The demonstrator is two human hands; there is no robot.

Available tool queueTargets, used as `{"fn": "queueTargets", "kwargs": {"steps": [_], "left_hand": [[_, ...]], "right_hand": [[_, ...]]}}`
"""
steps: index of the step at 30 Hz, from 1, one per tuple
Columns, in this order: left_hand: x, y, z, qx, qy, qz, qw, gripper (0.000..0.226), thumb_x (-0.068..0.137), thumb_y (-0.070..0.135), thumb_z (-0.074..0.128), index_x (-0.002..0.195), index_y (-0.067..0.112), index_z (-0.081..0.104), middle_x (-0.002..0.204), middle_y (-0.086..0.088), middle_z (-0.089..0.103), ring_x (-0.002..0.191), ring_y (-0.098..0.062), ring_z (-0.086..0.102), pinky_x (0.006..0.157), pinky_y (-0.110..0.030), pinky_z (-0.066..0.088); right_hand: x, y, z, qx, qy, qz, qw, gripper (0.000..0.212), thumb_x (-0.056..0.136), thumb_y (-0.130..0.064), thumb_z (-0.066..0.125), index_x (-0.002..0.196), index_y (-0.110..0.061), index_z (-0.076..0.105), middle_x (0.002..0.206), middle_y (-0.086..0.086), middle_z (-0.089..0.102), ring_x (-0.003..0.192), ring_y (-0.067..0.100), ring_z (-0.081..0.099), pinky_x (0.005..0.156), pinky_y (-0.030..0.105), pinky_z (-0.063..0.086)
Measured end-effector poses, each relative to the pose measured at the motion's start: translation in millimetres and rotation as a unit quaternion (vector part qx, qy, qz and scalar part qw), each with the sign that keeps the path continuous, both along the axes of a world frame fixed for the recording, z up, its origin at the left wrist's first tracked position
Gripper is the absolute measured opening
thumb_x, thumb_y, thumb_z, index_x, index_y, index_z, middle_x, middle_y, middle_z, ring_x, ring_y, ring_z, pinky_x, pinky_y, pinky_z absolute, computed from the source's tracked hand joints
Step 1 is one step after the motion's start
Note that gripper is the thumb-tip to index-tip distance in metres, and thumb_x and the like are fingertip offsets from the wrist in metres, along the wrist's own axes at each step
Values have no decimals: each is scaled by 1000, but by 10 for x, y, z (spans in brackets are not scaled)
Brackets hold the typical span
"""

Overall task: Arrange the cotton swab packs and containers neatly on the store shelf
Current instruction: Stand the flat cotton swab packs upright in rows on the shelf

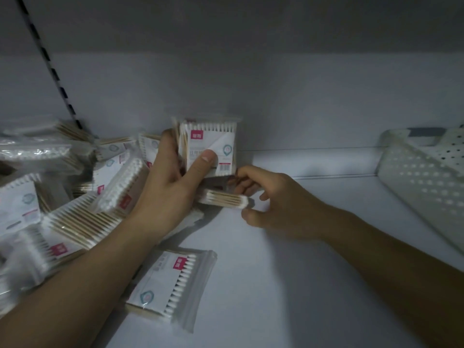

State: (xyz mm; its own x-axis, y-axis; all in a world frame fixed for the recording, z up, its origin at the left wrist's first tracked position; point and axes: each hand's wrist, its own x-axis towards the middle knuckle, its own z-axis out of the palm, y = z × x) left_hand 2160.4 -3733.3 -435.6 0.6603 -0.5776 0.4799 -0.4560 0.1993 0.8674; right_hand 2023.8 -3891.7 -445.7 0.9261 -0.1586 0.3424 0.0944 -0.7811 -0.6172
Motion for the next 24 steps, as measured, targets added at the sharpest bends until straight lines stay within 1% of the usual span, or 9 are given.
{"fn": "queueTargets", "kwargs": {"steps": [2,5,10,12,13,15,17,20,24], "left_hand": [[-6,-25,-10,-5,-8,9,1000,26,98,34,65,117,26,49,109,20,73,107,-3,70,87,-25,56],[-50,-91,-3,0,-29,8,1000,31,100,34,62,123,19,46,107,24,71,106,0,69,84,-19,55],[-135,-172,33,23,-76,2,997,35,102,39,55,123,15,42,109,16,68,103,4,66,82,-13,52],[-134,-170,38,28,-76,14,997,33,100,36,54,122,14,42,110,13,67,102,5,65,82,-12,51],[-134,-169,48,30,-70,18,997,32,100,34,55,122,15,43,110,14,67,102,6,65,81,-12,51],[-144,-172,90,37,-54,23,998,36,94,38,58,121,19,44,109,16,67,100,7,65,81,-12,52],[-179,-199,153,54,-60,25,996,40,87,44,59,117,21,46,109,15,68,97,7,66,81,-17,54],[-263,-316,232,73,-63,11,995,38,90,40,68,117,19,52,109,12,71,97,2,69,85,-26,55],[-403,-561,146,94,-26,-8,995,26,93,28,75,110,22,56,107,7,74,101,-8,71,96,-41,56]], "right_hand": [[24,56,-38,4,20,-12,1000,48,78,-21,80,122,-27,61,111,-9,62,100,6,59,84,9,42],[94,144,-41,48,46,-38,997,44,81,-44,78,120,-31,61,115,-11,61,101,9,57,90,26,47],[50,57,88,100,101,-7,990,50,73,-29,90,108,-40,56,99,-21,62,85,-6,60,78,21,53],[-47,-45,155,138,149,12,979,67,68,-20,93,120,-36,53,106,-16,62,94,0,66,78,33,62],[-114,-113,199,100,175,0,980,72,67,-21,94,126,-32,54,108,-13,62,97,6,67,79,37,62],[-263,-289,300,-37,195,-56,979,63,65,-30,93,120,-30,62,102,-16,61,93,7,64,83,31,57],[-420,-468,367,-82,169,-120,975,53,64,-34,92,108,-30,64,94,-16,62,85,3,62,76,21,51],[-593,-681,337,23,99,-203,974,50,65,-31,91,98,-30,55,84,-14,65,68,-4,59,63,15,46],[-616,-871,71,131,-26,-322,937,48,65,-41,92,95,-28,58,85,-15,71,76,-2,67,62,11,45]]}}
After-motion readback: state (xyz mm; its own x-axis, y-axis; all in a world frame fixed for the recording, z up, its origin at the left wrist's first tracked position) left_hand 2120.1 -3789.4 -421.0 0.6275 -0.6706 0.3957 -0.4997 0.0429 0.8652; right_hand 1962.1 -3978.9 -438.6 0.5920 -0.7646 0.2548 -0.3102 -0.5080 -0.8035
